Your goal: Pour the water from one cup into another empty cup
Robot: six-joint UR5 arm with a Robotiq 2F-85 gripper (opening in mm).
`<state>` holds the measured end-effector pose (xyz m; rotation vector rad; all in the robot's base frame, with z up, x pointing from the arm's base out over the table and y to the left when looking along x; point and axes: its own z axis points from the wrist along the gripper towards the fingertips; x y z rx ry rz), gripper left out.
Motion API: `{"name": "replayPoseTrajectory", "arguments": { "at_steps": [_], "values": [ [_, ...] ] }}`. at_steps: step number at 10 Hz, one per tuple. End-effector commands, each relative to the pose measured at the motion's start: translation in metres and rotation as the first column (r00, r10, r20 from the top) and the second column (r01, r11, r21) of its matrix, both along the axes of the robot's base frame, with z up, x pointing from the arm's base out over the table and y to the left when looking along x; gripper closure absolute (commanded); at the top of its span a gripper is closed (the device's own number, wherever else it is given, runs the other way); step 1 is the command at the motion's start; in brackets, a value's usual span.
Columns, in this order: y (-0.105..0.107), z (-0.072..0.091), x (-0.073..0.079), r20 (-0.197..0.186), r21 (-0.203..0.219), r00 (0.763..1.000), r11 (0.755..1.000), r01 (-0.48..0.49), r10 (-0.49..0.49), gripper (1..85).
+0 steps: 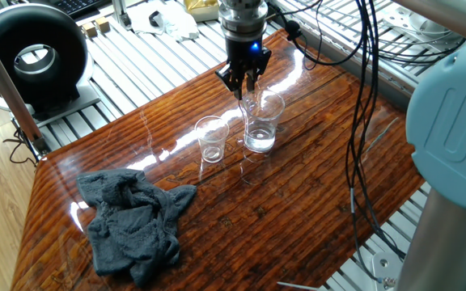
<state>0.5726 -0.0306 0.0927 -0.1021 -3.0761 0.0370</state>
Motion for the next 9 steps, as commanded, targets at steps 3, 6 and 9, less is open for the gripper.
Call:
{"name": "replayPoseTrajectory", "arguments": {
  "at_steps": [3, 6, 9],
  "values": [
    [0.007, -0.007, -0.004, -0.011, 0.031, 1.0, 1.0, -0.003, 0.003, 49.0],
    [0.004, -0.012, -0.006, -0.012, 0.024, 1.0, 1.0, -0.009, 0.009, 51.3],
    [0.005, -0.013, -0.01, -0.02, 0.039, 1.0, 0.999, -0.013, 0.014, 53.3]
  ]
}}
